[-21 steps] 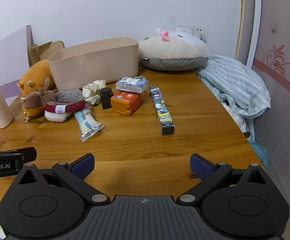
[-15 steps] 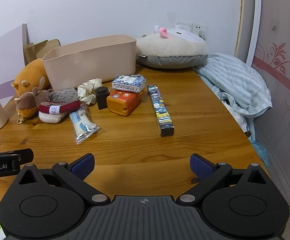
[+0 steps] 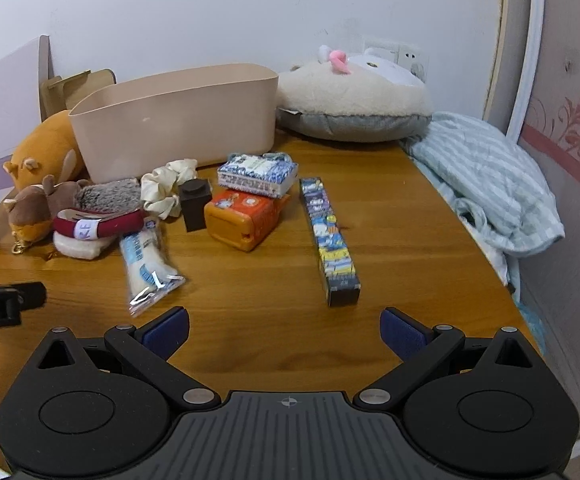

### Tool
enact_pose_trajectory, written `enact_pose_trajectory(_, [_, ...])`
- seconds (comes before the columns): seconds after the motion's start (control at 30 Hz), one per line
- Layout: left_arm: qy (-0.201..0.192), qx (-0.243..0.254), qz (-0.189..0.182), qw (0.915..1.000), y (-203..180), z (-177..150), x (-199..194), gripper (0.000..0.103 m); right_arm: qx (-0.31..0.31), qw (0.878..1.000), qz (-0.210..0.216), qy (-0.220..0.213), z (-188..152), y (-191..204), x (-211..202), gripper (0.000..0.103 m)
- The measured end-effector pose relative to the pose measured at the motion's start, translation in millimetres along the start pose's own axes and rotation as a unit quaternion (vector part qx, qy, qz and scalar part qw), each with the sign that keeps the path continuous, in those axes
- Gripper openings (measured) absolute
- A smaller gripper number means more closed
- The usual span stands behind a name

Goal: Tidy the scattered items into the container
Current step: 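Move the left tool toward the brown plush bear and hedgehog plush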

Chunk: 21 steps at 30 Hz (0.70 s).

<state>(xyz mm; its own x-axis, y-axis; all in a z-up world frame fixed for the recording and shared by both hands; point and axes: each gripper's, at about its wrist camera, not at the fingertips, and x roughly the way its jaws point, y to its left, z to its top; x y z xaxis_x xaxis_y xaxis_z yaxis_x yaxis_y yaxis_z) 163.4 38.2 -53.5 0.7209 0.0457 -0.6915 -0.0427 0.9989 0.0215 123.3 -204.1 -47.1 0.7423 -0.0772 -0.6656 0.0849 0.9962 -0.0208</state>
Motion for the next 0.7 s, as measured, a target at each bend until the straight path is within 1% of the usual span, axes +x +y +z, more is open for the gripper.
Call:
enact_pose_trajectory(0.27, [-0.011,0.02,0.016,0.9996,24,18,25,0.103,-0.024,0.999,-0.025,-0.004,17,-10,24,0.103])
enact_pose_trajectory(0.43, [-0.016,0.046,0.016,0.9987,36,28,40,0.103,-0.038,0.999,-0.023,0.01,25,-16,43,0.103])
enact_pose_trajectory(0.53, [-0.014,0.059,0.021,0.9979,42,35,51,0.103,-0.054,0.998,-0.025,0.021,28,-19,54,0.095])
enact_pose_trajectory(0.7, [-0.01,0.077,0.029,0.9966,50,47,70,0.1,-0.061,0.997,-0.023,0.041,35,-28,75,0.093])
